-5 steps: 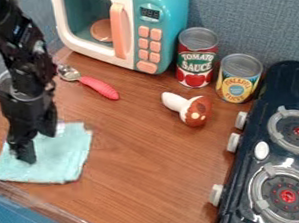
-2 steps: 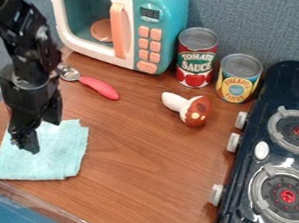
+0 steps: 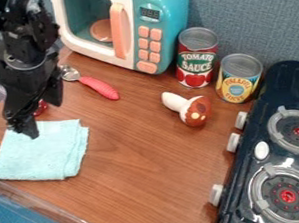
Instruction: Moved the blue towel to the bottom left of the table
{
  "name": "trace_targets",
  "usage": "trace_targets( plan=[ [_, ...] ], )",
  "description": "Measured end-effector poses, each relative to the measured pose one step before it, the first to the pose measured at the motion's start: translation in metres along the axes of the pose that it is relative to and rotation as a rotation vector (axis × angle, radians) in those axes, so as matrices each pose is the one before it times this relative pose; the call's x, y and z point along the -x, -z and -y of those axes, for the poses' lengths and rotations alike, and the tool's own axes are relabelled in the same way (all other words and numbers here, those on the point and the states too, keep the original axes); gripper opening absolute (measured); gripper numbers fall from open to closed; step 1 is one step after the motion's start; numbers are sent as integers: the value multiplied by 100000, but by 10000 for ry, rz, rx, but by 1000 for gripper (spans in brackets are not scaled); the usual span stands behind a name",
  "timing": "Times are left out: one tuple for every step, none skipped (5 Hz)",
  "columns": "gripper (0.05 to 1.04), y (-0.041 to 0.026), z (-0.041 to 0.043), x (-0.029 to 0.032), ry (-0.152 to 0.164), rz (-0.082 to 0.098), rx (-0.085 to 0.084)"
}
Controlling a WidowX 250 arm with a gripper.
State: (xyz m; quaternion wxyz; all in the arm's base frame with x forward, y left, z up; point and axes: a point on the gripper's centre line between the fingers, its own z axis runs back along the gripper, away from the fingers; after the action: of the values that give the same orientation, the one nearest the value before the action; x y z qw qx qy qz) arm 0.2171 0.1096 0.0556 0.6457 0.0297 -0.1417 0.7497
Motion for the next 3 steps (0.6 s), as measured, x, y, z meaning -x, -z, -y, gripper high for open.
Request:
trace_targets(
  plan=[
    [999,0,-24,-16,-34,10,-15],
    [999,0,24,16,-12,-10,15],
    [999,23,-76,0,15,7,-30]
  ],
)
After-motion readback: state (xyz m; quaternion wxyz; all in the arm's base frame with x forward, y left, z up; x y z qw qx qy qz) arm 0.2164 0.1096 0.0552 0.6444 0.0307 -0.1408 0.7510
